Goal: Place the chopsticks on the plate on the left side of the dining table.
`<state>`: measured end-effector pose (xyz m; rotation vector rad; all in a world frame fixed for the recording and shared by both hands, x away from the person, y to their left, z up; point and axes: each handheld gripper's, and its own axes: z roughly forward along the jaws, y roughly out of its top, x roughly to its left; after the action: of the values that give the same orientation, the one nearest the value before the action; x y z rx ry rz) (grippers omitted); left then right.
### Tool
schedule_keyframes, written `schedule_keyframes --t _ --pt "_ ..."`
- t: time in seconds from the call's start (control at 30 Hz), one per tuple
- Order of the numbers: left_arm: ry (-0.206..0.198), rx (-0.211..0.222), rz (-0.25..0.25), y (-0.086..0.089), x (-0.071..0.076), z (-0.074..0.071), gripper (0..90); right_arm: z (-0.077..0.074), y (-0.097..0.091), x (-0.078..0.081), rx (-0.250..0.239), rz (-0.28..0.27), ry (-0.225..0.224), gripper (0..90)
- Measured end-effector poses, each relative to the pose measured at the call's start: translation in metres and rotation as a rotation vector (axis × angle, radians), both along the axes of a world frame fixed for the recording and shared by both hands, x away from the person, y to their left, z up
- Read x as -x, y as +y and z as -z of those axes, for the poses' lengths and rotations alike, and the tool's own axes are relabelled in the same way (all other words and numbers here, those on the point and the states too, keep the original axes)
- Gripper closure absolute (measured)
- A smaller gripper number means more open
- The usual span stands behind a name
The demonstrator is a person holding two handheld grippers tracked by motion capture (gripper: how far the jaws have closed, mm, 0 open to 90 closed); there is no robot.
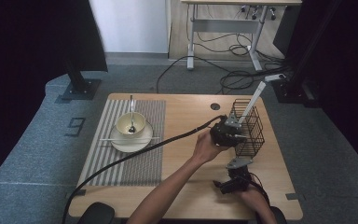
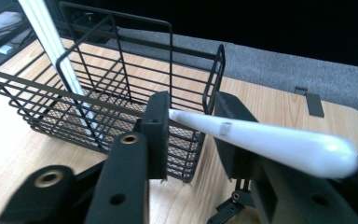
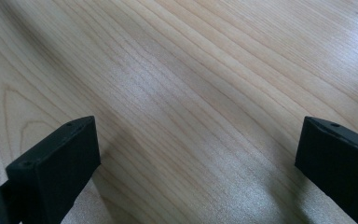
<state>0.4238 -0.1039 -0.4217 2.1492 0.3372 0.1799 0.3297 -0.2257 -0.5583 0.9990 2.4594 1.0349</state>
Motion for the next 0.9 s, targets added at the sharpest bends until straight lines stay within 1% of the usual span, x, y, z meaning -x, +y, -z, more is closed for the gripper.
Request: schedule_keyframes --t 0.1,0.2,0.43,0.67,0.8,0.9 --pt "-0.009 -0.004 -0.011 0.001 -0.002 -0.002 73.3 0.0 0.0 0.0 0.0 0.0 0.0 0.0" --pt "-0.015 -0.01 -0.021 0.002 -0.004 -0.003 74.8 0.0 0.0 0.0 -0.001 0.001 0.0 0.0" --pt "-0.06 -0.025 -0.064 0.007 -0.009 -0.008 81.4 0.0 0.0 0.0 -0.002 0.001 0.003 0.0" --pt "-0.065 -0.01 -0.074 0.011 -0.01 -0.014 82.8 0.0 0.0 0.0 -0.001 0.001 0.001 0.0" --pt "-0.053 0.0 -0.067 0.015 -0.01 -0.017 82.9 0.0 0.0 0.0 -0.001 0.001 0.002 0.0" --pt "-0.036 0.012 -0.06 0.02 -0.011 -0.021 82.9 0.0 0.0 0.0 -0.001 0.001 0.001 0.0"
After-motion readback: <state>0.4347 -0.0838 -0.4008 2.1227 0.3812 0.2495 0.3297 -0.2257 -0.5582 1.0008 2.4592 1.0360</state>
